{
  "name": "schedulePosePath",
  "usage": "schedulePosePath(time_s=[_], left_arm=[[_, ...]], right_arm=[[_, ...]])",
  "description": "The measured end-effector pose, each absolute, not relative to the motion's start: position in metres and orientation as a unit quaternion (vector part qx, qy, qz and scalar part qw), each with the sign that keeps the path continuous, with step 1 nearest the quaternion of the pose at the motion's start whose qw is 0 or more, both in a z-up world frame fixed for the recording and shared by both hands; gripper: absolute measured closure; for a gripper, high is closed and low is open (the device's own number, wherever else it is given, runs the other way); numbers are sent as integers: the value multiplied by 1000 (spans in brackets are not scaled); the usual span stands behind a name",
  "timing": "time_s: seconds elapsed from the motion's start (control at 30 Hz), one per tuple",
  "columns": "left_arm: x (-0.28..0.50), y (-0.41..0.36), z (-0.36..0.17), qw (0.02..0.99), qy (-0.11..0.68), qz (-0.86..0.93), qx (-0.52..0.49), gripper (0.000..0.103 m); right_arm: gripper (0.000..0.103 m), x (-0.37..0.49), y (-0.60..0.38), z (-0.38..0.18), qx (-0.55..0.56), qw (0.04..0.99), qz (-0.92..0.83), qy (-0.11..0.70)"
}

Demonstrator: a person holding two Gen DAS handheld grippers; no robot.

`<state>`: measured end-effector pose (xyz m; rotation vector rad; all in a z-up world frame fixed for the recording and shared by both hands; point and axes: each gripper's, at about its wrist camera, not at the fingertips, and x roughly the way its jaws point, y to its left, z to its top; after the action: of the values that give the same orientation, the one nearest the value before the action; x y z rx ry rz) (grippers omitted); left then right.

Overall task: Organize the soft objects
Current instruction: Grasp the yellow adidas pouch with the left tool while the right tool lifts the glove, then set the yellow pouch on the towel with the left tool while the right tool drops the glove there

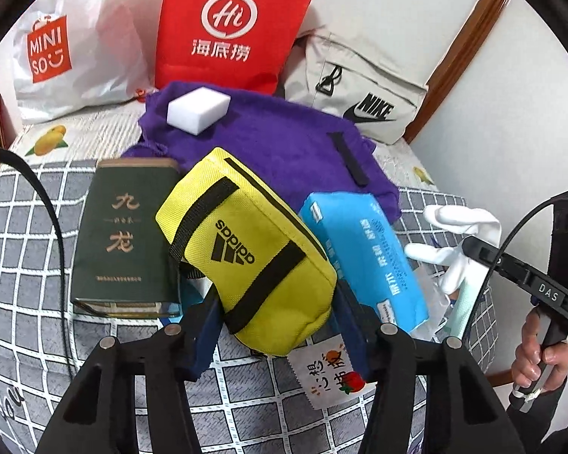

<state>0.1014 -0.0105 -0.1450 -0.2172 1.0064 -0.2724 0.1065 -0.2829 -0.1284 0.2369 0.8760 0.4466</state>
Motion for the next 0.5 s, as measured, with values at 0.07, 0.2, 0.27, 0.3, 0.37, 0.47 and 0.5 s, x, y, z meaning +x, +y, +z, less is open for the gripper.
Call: schedulePosePath(time_s=[0.07,0.2,0.27,0.3,0.37,0.47,0.5], left_arm=[[101,-8,-140,865,474,-131,-103,49],[104,-4,-134,868,468,-129,-103,49],[106,-2,-132,868,467,-132,-105,49],[108,0,-129,869,466,-133,-105,49],[109,2,-125,872,460,-132,-104,49],[116,6,-121,874,457,-130,-101,49],[118,7,-121,874,457,-129,-100,49]], right_arm=[[95,108,-282,-125,112,877,212,417],[95,112,-281,-120,109,879,210,413],[95,116,-281,-116,109,881,210,410],[95,117,-280,-114,108,881,210,409],[95,123,-279,-110,109,882,212,405],[95,129,-277,-106,110,884,213,402],[95,132,-276,-104,108,885,213,401]])
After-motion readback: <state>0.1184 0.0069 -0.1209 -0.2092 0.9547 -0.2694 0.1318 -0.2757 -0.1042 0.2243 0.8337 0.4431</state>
